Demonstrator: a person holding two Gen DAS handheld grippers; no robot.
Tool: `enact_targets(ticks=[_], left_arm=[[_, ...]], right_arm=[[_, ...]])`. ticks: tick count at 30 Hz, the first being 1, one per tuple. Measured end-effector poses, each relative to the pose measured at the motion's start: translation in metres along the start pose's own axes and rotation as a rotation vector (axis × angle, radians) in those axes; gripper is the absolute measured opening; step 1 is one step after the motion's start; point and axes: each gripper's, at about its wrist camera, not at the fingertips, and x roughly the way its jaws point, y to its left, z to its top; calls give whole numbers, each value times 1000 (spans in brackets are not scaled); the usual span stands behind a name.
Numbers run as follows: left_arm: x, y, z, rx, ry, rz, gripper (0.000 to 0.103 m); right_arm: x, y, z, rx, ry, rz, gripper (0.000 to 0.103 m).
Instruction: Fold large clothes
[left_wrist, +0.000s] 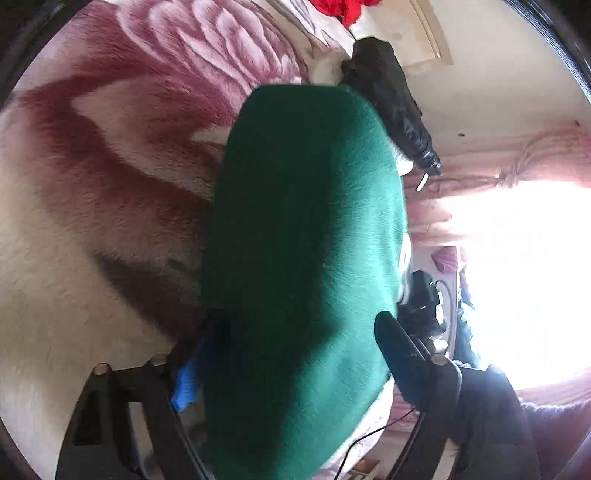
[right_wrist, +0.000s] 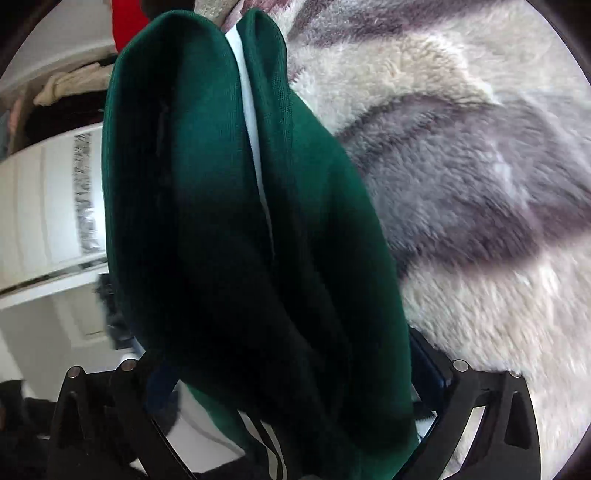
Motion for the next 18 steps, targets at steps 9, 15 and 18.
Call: enact_targets(ticks=[9, 15, 18], left_arm=[[34, 10, 17, 21, 9, -54, 89], [31, 11, 19, 15, 8, -75, 89], [31, 8, 18, 15, 24, -75, 89]], right_arm=[[13, 0, 27, -12, 72, 180, 103], [20, 18, 34, -59, 116, 197, 103], [7, 31, 29, -150, 107, 56, 103]])
